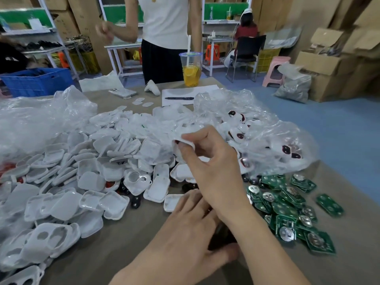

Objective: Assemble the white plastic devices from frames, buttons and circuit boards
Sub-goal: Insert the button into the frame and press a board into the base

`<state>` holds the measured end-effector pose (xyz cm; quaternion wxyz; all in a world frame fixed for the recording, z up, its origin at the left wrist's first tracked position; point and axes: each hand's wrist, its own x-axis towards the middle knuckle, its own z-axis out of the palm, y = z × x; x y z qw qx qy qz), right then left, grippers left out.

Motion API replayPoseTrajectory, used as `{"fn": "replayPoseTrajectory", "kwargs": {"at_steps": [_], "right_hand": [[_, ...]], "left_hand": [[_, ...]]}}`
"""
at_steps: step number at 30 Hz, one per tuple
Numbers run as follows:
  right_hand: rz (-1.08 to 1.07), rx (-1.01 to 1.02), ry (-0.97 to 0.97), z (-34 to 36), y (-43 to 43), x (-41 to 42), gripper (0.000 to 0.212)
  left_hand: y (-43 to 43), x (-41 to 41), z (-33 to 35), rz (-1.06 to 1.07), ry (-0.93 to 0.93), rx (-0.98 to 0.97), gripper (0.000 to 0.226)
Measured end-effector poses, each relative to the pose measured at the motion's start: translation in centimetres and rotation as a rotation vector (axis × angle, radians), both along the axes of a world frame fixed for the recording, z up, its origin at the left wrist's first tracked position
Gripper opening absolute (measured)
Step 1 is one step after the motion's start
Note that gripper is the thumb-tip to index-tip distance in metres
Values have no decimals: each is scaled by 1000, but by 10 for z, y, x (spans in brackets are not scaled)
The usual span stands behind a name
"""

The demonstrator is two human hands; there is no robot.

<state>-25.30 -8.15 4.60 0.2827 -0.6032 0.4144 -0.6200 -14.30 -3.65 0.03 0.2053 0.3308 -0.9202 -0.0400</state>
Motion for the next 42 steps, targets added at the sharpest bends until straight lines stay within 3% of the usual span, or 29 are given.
{"fn": "replayPoseTrajectory", "kwargs": {"at_steps": [6, 13, 17, 21, 24, 27, 29, 31, 34, 39, 42], "right_hand": [[28, 24, -120, 6, 0, -3, 21], [15, 179, -405, 4, -6, -6, 12], [66, 276, -557, -3, -12, -5, 10], [67, 312, -576, -7, -13, 0, 11], [52, 370, -510, -11, -13, 8, 11], [55, 392, -388, -15, -10, 21, 11], [54, 361, -286, -18, -7, 30, 15], [69, 318, -198, -21, -2, 39, 19], [109, 292, -112, -25, 5, 49, 21], [133, 230, 45, -28, 14, 62, 18], [159, 220, 104, -30, 18, 65, 20]], "left_hand": [[-19, -24, 8, -135, -145, 20, 54], [-24, -9, 6, 9, -211, -7, 50], [-23, 15, 10, 70, -174, 65, 47], [-12, 39, 15, 71, -46, 59, 39], [-11, 72, 20, 286, 146, -93, 29], [-17, 113, 27, 700, 225, -172, 26], [-24, 142, 32, 987, 128, -65, 41], [-30, 164, 34, 1121, 29, 100, 56], [-33, 164, 26, 1077, -141, 166, 61], [-30, 142, 14, 909, -94, 95, 56], [-28, 140, 14, 899, 95, 129, 55]]}}
